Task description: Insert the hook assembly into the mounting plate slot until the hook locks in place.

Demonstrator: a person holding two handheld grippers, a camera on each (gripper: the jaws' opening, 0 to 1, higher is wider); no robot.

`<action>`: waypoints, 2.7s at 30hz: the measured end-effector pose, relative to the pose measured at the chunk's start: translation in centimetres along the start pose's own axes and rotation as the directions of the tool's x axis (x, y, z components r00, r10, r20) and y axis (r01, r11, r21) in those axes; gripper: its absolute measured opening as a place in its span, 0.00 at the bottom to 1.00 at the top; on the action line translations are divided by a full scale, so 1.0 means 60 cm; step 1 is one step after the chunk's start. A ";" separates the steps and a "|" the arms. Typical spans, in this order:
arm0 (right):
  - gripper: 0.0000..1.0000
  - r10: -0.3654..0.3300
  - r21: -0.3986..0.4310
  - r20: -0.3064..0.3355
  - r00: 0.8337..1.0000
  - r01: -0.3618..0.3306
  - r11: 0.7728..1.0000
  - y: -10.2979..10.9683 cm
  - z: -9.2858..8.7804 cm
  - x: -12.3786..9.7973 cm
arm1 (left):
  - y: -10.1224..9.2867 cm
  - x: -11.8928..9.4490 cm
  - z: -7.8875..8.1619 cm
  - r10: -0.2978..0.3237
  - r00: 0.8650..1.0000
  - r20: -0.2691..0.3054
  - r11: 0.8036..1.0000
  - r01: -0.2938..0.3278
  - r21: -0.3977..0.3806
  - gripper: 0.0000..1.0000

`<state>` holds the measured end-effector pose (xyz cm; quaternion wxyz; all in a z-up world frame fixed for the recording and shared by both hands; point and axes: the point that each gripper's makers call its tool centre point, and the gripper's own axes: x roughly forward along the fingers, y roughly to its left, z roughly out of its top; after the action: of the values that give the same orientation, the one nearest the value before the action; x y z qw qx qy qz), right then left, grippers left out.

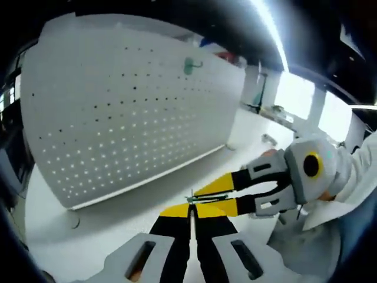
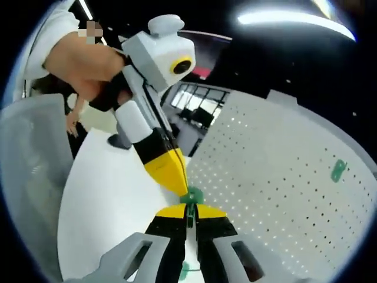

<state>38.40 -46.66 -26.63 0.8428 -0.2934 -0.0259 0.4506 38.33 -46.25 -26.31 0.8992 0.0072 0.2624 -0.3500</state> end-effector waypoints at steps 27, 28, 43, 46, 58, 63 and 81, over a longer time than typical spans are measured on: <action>0.00 -0.093 0.205 -0.006 0.996 0.092 0.974 -0.047 -0.002 -0.021 | -0.021 -0.004 0.038 -0.008 0.985 0.175 0.986 -0.021 0.165 0.13; 0.00 -0.101 0.218 -0.006 0.995 0.100 0.971 -0.052 -0.003 -0.023 | -0.024 -0.005 0.040 -0.009 0.983 0.183 0.983 -0.024 0.179 0.15; 0.00 -0.192 0.253 -0.037 0.981 0.195 0.948 -0.107 -0.010 -0.053 | -0.045 -0.018 0.064 -0.031 0.949 0.314 0.978 -0.037 0.207 0.51; 0.01 -0.202 0.287 -0.047 0.978 0.207 0.935 -0.118 -0.015 -0.060 | -0.054 -0.024 0.069 -0.067 0.938 0.341 0.981 -0.001 0.195 0.59; 0.01 -0.310 0.301 -0.092 0.946 0.323 0.897 -0.181 -0.028 -0.093 | -0.088 -0.041 0.056 -0.149 0.911 0.385 0.976 0.072 0.205 0.85; 0.01 -0.413 0.302 -0.128 0.902 0.432 0.850 -0.241 -0.036 -0.119 | -0.100 -0.044 0.052 -0.172 0.901 0.397 0.972 0.091 0.215 0.87; 0.01 -0.619 0.354 -0.107 0.778 0.612 0.708 -0.409 -0.001 -0.161 | -0.096 -0.036 0.008 -0.162 0.907 0.389 0.979 0.098 0.179 0.86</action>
<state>50.96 -64.49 -11.83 0.9836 -0.0998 -0.0452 0.1434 33.57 -49.33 -23.91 0.9052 -0.0123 0.0444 -0.4225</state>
